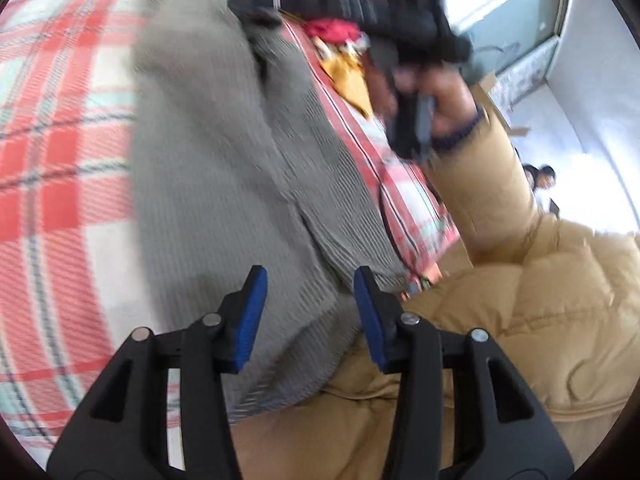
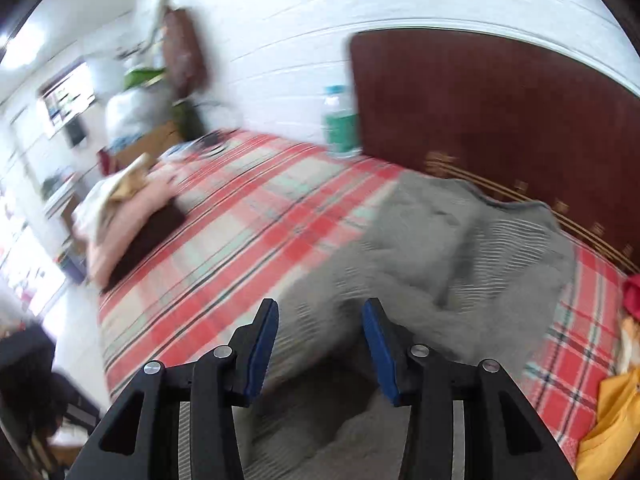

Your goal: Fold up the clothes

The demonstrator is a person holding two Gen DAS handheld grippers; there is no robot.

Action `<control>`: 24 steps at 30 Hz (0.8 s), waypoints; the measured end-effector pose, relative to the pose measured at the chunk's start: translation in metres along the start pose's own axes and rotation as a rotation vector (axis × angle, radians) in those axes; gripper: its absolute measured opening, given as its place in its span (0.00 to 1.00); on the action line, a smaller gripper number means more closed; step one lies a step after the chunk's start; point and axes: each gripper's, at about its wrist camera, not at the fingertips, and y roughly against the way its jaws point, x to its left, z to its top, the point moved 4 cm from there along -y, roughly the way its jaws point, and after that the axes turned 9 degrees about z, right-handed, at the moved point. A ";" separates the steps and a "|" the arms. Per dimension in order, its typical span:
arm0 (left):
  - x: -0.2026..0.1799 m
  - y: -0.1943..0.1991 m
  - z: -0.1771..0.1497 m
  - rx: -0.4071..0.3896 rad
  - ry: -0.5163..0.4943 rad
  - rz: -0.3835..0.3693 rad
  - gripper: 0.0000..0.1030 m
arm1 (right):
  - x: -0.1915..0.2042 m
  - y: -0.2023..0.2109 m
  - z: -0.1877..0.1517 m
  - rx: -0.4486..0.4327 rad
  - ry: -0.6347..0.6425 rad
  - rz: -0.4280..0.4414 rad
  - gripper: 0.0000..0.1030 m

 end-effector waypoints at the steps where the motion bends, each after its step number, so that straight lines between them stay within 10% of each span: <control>1: 0.005 0.004 0.004 -0.018 0.017 0.018 0.45 | 0.011 -0.011 -0.006 0.042 0.043 0.009 0.44; 6: 0.040 0.017 0.004 -0.055 0.122 0.098 0.52 | 0.000 -0.066 -0.056 0.242 -0.027 -0.035 0.42; 16: 0.059 -0.006 -0.014 0.005 0.186 0.130 0.55 | 0.021 0.016 -0.079 0.090 -0.186 0.125 0.58; 24: 0.040 -0.021 -0.034 0.033 0.155 0.054 0.79 | 0.027 0.095 -0.188 0.046 -0.470 0.085 0.75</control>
